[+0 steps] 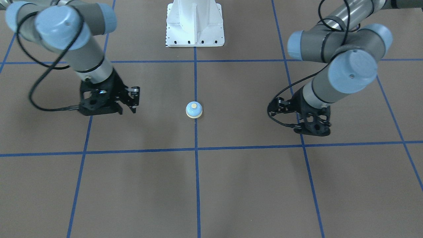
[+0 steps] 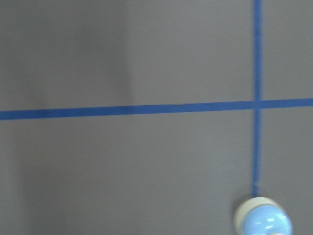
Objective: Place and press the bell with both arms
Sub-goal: 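Open and lift the left gripper off the bell while the right arm reaches in, then press down on the bell top with the right gripper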
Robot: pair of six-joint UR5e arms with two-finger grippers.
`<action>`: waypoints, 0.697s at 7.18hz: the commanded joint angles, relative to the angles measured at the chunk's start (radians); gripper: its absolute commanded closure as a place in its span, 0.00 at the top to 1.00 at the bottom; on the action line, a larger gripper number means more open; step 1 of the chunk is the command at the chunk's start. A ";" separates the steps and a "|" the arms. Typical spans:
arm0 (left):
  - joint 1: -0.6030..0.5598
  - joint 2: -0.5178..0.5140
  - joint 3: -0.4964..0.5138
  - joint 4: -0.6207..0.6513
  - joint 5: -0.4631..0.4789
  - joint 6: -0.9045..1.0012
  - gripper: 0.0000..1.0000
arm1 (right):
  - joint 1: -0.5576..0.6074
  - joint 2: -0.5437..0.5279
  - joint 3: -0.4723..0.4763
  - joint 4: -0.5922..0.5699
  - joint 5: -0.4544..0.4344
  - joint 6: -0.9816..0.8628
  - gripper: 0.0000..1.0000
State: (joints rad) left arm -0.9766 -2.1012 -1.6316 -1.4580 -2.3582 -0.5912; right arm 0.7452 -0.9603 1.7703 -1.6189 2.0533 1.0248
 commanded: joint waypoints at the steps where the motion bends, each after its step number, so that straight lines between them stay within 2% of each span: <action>1: -0.080 0.117 -0.048 0.001 -0.006 0.125 0.99 | -0.139 0.199 -0.165 -0.002 -0.059 0.177 0.00; 3: -0.093 0.142 -0.068 0.002 -0.003 0.126 0.99 | -0.181 0.244 -0.245 0.007 -0.062 0.237 0.00; 5: -0.094 0.171 -0.089 0.002 0.005 0.126 0.99 | -0.202 0.246 -0.326 0.101 -0.062 0.277 0.00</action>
State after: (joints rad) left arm -1.0683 -1.9426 -1.7094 -1.4566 -2.3565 -0.4655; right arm 0.5582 -0.7196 1.4959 -1.5673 1.9916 1.2777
